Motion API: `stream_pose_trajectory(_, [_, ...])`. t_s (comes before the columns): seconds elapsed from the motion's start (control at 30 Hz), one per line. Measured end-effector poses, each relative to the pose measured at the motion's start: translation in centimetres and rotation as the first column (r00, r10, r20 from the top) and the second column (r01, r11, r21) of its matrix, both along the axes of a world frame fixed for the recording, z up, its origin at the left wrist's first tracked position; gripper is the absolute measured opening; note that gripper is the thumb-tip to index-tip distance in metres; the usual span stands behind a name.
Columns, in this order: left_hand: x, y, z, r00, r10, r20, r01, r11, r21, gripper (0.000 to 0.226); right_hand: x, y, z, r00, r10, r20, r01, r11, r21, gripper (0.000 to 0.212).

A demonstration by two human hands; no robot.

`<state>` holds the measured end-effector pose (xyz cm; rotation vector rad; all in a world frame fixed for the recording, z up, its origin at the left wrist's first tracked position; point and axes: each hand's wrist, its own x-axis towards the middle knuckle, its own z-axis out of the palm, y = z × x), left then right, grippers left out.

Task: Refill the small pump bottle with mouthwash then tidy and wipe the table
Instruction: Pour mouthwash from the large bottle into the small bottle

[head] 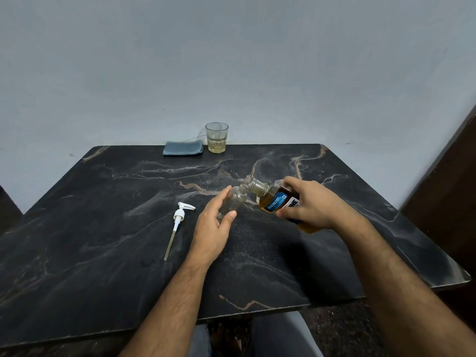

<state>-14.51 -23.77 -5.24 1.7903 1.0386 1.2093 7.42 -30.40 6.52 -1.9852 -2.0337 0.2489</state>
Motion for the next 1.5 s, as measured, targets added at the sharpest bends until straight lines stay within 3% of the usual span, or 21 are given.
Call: stream_pose_trajectory(1.5, [0.0,0.0,0.0,1.000,0.002,-0.002,-0.002,1.000,-0.001,0.062,0.0,0.8,2.2,0.996,0.023,0.089,-0.012,0.992,-0.122,0.039])
